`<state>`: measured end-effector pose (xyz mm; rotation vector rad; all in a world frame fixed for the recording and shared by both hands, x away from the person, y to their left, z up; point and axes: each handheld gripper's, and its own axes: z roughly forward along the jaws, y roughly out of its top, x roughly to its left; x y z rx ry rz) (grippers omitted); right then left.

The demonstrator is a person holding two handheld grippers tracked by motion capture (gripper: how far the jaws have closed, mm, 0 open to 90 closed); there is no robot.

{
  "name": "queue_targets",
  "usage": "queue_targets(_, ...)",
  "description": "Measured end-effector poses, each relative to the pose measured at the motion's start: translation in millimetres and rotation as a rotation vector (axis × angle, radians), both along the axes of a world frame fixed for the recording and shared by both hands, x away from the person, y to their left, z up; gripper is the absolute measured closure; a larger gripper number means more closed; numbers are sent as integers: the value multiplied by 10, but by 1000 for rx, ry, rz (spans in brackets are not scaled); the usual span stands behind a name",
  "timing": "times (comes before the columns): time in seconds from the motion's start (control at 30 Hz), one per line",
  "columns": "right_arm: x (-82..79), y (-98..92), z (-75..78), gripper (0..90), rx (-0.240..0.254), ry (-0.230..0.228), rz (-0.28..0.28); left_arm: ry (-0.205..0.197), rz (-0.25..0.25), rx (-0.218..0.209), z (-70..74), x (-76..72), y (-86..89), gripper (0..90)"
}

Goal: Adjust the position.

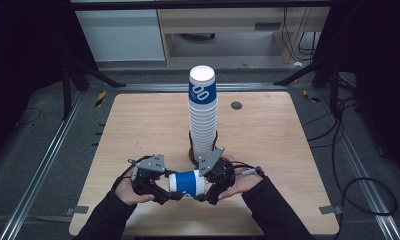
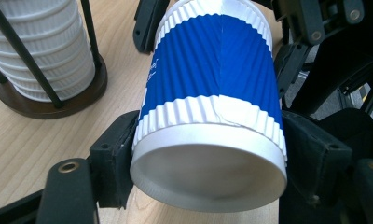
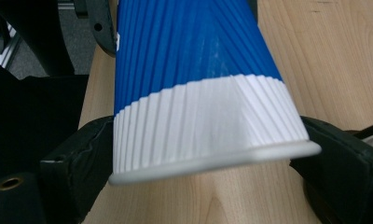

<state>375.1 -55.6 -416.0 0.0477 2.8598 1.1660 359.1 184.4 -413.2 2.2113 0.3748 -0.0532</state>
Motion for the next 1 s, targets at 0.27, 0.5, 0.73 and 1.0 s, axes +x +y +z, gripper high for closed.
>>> queue_targets(0.27, 8, -226, 117, 65, 73, 5, -64, -9, 39, -29, 16, 40, 106, 256)
queue_targets(0.5, -4, -418, 134, 96, 170, 10, -125, -24, 61, -84, 30, 54, 155, 255)
queue_targets(0.73, 5, -589, 110, 97, 266, 64, -177, -46, 71, -142, 62, 52, 190, 255)
queue_targets(1.0, -22, -667, 92, 95, 332, 66, -208, -49, 69, -217, 79, 47, 212, 255)
